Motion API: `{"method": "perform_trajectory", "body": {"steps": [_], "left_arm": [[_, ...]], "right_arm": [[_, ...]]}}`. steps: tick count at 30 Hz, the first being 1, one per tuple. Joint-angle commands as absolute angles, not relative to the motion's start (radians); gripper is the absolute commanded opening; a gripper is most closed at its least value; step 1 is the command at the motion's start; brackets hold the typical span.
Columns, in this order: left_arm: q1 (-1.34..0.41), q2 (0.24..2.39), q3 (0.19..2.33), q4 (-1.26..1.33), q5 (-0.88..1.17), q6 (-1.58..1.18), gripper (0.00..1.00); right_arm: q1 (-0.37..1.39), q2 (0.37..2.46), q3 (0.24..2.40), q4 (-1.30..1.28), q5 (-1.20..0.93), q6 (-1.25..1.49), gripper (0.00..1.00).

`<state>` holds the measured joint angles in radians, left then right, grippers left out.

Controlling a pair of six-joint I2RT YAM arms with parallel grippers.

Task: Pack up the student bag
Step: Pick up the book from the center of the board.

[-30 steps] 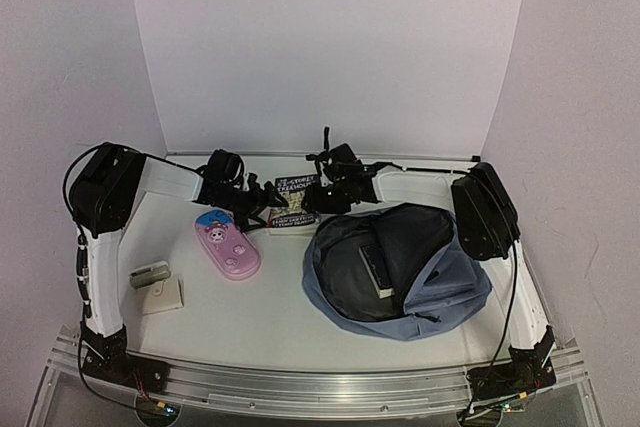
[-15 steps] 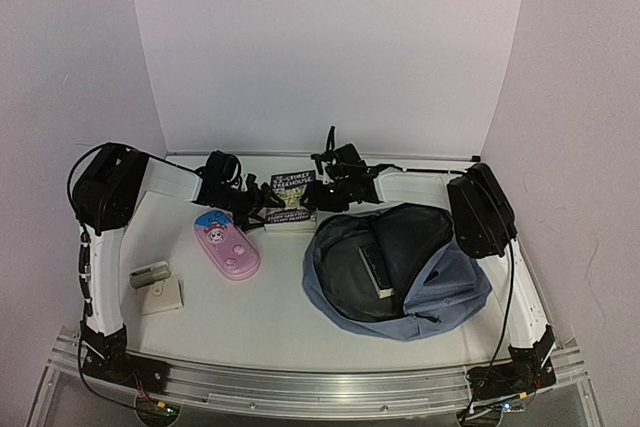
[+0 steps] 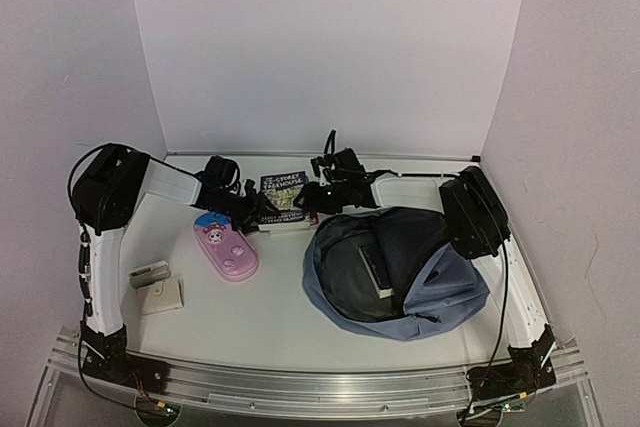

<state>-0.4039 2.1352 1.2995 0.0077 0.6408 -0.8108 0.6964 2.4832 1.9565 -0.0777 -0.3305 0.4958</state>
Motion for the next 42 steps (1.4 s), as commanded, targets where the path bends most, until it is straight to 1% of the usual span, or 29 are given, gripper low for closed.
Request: {"method": "perform_trajectory", "body": {"steps": [1,6,9,14,16,20,23,25,28,31,33,35,38,42], "left_arm": [[-0.42,2.049,1.27,0.012,0.583,-0.778,0.51],[-0.419,1.991,1.249,-0.045,0.52,-0.762,0.43],[-0.42,1.95,1.241,-0.069,0.492,-0.747,0.36],[-0.419,1.891,1.22,-0.088,0.469,-0.742,0.1],[-0.42,1.866,1.208,-0.086,0.468,-0.745,0.01],[-0.419,1.802,1.185,-0.08,0.464,-0.743,0.0],[-0.42,1.725,1.165,-0.079,0.476,-0.711,0.0],[-0.42,1.671,1.153,-0.088,0.489,-0.683,0.0],[-0.42,1.592,1.153,-0.134,0.527,-0.613,0.0],[-0.422,1.528,1.155,-0.192,0.619,-0.546,0.0],[-0.424,1.484,1.147,-0.215,0.678,-0.5,0.0],[-0.431,1.435,1.139,-0.237,0.74,-0.462,0.0],[-0.471,1.398,1.164,-0.321,0.847,-0.388,0.0],[-0.582,1.383,1.219,-0.455,0.891,-0.313,0.0]], "right_arm": [[0.735,2.464,1.93,-0.051,-0.351,0.518,0.49],[0.735,2.427,1.883,-0.047,-0.31,0.529,0.49],[0.735,2.411,1.866,-0.045,-0.297,0.532,0.5],[0.735,2.381,1.84,-0.041,-0.281,0.533,0.5],[0.736,2.363,1.828,-0.038,-0.275,0.535,0.5],[0.735,2.304,1.801,-0.03,-0.26,0.536,0.53],[0.735,2.237,1.775,-0.028,-0.234,0.521,0.59],[0.735,2.181,1.74,-0.026,-0.214,0.505,0.66],[0.734,2.072,1.68,-0.018,-0.2,0.468,0.79],[0.734,1.96,1.595,-0.008,-0.228,0.43,0.92],[0.731,1.868,1.537,-0.005,-0.267,0.397,0.96],[0.726,1.792,1.479,0.021,-0.323,0.351,0.98],[0.709,1.675,1.39,0.019,-0.417,0.308,0.98],[0.692,1.509,1.275,0.016,-0.498,0.281,0.98]]}}
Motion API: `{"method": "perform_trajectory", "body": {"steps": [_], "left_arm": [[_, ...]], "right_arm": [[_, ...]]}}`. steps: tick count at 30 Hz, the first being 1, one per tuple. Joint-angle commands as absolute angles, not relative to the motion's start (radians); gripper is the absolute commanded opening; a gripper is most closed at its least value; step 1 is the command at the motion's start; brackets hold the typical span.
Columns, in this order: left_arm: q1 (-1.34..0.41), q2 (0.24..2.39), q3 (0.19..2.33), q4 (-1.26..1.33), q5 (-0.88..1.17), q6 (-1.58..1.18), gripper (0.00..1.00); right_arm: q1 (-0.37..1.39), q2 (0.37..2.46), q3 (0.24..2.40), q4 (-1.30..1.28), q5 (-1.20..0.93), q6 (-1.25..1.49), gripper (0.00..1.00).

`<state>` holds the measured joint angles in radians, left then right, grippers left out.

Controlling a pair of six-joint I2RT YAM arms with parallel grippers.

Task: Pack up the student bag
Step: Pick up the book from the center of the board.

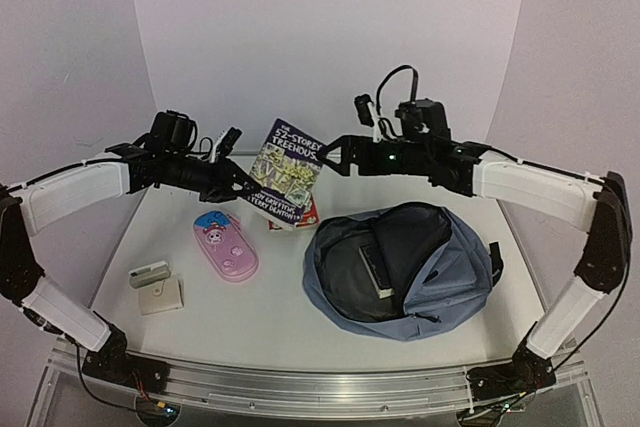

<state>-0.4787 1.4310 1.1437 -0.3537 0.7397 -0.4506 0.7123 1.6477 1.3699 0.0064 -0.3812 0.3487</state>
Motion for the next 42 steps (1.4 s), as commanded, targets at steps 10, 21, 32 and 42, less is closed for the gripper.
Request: {"method": "perform_trajectory", "body": {"steps": [10,21,32,42], "left_arm": [[-0.771,1.375,1.246,-0.476,1.024,-0.349,0.0],[-0.842,1.42,1.281,-0.501,1.056,-0.343,0.0],[-0.85,1.485,1.372,-0.563,1.089,-0.273,0.0],[-0.847,1.487,1.369,-0.532,0.98,-0.253,0.16]], "right_arm": [[0.562,1.231,1.054,-0.064,-0.707,0.263,0.98],[0.562,1.272,0.991,-0.082,-1.082,0.283,0.98],[0.605,1.326,0.985,-0.079,-1.212,0.26,0.74],[0.606,1.316,1.006,-0.05,-1.071,0.303,0.09]]}}
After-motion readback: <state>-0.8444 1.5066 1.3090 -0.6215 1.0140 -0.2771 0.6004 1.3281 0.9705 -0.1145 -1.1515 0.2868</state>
